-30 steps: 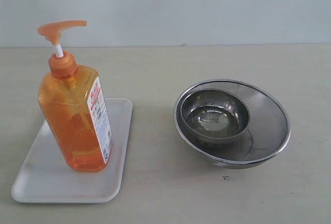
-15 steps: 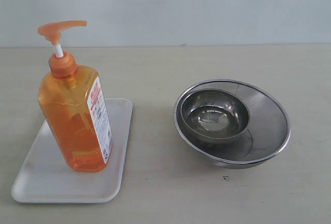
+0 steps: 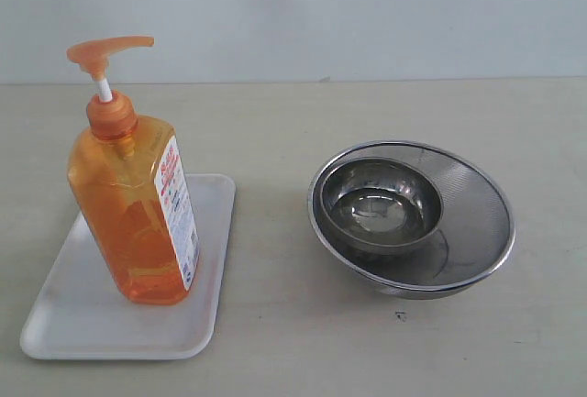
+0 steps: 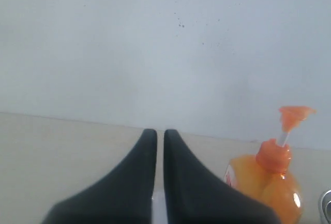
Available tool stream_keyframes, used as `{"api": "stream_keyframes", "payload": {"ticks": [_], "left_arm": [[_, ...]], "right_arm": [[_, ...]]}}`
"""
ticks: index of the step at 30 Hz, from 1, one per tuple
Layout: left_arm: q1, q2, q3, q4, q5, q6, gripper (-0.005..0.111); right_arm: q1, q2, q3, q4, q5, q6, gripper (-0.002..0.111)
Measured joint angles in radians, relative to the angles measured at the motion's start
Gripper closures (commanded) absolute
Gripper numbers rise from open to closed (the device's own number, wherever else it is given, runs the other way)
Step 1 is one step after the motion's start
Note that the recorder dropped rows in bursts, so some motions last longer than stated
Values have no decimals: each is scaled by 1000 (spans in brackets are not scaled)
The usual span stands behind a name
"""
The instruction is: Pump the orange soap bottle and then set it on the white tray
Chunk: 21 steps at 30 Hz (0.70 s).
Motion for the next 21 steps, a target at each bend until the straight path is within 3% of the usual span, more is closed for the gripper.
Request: {"api": "stream_keyframes", "payload": {"ticks": [6, 15, 21], "left_arm": [[0, 0, -9, -16, -8, 0, 102], [0, 0, -9, -240, -150, 0, 102], [0, 25, -41, -266, -168, 15, 102]], "right_arm": [[0, 0, 0, 0, 0, 2, 108], [0, 0, 0, 0, 0, 2, 108], [0, 0, 0, 0, 0, 2, 108]]}}
